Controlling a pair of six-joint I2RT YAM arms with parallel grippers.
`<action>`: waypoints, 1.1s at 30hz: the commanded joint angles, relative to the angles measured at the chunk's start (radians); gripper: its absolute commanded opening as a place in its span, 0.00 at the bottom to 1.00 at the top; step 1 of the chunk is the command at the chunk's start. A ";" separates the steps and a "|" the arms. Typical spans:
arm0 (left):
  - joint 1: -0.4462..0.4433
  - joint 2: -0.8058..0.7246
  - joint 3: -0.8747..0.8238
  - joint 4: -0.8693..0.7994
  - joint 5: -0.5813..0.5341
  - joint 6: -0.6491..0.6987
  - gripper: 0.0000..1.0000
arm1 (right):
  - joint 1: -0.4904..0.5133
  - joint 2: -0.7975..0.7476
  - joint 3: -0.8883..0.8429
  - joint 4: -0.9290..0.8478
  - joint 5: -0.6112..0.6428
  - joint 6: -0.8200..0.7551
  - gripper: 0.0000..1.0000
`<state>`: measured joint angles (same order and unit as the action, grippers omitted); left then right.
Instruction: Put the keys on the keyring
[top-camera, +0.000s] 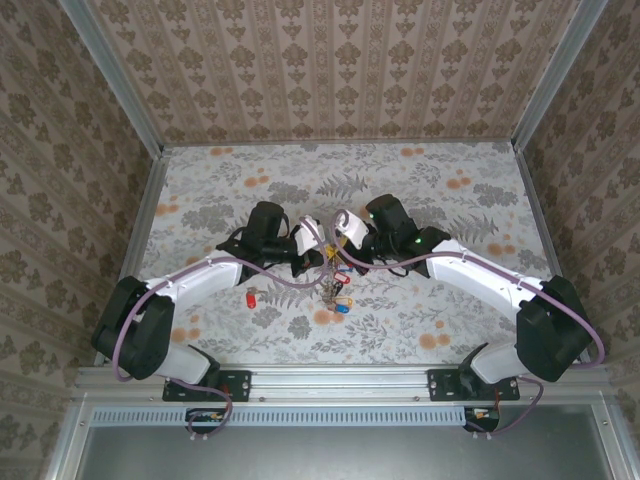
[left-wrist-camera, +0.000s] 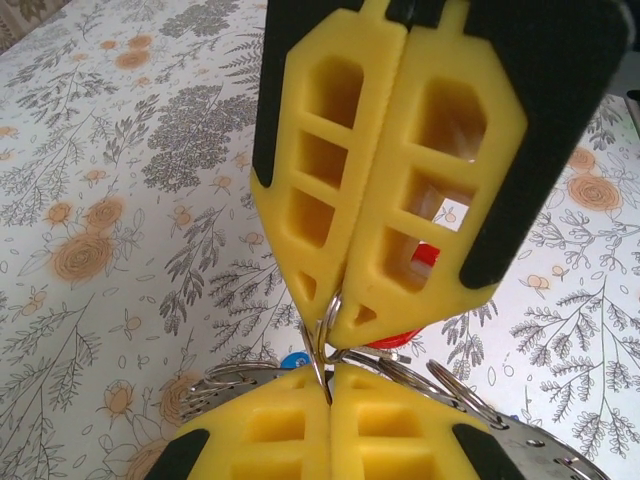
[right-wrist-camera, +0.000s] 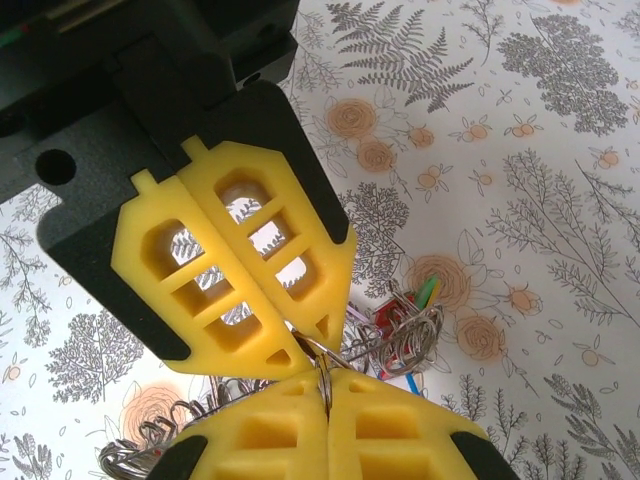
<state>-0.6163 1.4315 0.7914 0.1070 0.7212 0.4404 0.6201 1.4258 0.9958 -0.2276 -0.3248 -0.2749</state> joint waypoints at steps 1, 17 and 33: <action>-0.026 -0.032 -0.014 0.017 0.098 -0.004 0.00 | -0.026 -0.001 0.010 -0.014 0.125 0.074 0.00; -0.031 -0.024 -0.026 0.035 0.076 0.000 0.00 | -0.081 0.009 0.051 -0.078 0.036 0.194 0.00; -0.037 0.007 -0.079 0.195 0.015 -0.088 0.00 | -0.105 0.037 0.047 -0.083 -0.099 0.201 0.00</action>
<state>-0.6495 1.4315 0.7277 0.2382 0.7315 0.3927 0.5114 1.4666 1.0302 -0.3145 -0.3817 -0.0708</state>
